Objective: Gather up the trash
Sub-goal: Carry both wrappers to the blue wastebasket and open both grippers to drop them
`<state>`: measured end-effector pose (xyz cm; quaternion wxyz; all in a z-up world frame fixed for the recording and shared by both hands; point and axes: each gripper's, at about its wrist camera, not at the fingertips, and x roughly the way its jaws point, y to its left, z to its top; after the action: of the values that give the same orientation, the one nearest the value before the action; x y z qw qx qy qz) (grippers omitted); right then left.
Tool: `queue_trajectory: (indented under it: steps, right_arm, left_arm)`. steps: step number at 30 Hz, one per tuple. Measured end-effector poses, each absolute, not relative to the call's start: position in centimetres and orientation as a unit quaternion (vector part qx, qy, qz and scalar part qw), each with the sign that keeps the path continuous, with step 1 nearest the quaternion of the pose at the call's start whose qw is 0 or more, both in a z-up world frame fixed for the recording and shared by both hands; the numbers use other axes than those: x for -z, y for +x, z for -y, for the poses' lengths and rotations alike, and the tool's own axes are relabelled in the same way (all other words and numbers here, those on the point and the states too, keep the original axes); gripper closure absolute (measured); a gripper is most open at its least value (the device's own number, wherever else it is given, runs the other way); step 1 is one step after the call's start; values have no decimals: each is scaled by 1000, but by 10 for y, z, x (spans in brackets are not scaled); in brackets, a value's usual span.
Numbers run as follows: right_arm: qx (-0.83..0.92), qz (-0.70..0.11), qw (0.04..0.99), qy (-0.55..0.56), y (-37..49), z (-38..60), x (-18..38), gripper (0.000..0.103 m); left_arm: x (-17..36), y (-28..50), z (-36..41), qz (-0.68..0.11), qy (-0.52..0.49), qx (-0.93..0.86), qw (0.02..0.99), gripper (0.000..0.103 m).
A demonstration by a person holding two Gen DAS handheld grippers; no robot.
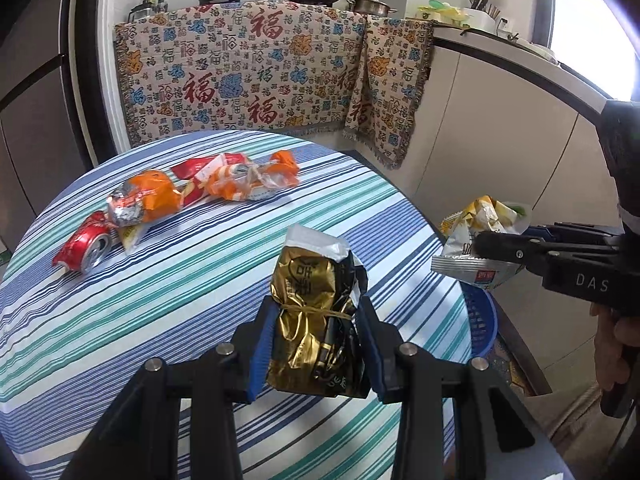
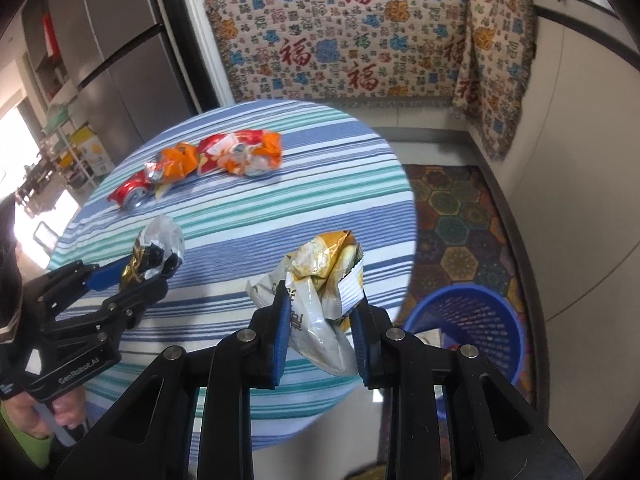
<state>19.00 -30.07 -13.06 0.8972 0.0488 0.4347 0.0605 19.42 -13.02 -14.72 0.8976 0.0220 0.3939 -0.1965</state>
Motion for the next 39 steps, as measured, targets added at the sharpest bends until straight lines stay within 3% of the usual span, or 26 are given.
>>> queue_trajectory:
  steps: [7, 17, 35, 38, 39]
  right_arm:
    - [21, -437, 897, 65, 175, 384, 135, 76]
    - [89, -466, 873, 114, 179, 487, 184, 76]
    - [115, -471, 853, 193, 190, 562, 236, 74]
    - [109, -469, 852, 205, 194, 565, 239, 65]
    - [108, -467, 853, 208, 194, 565, 239, 55]
  left_arm:
    - [146, 195, 209, -396, 30, 272, 877, 63]
    - [185, 211, 326, -431, 39, 348, 831, 63]
    - [274, 238, 416, -474, 85, 338, 809, 62]
    - [285, 242, 425, -467, 96, 332, 814, 50]
    - [291, 246, 427, -470, 99, 331, 812, 35]
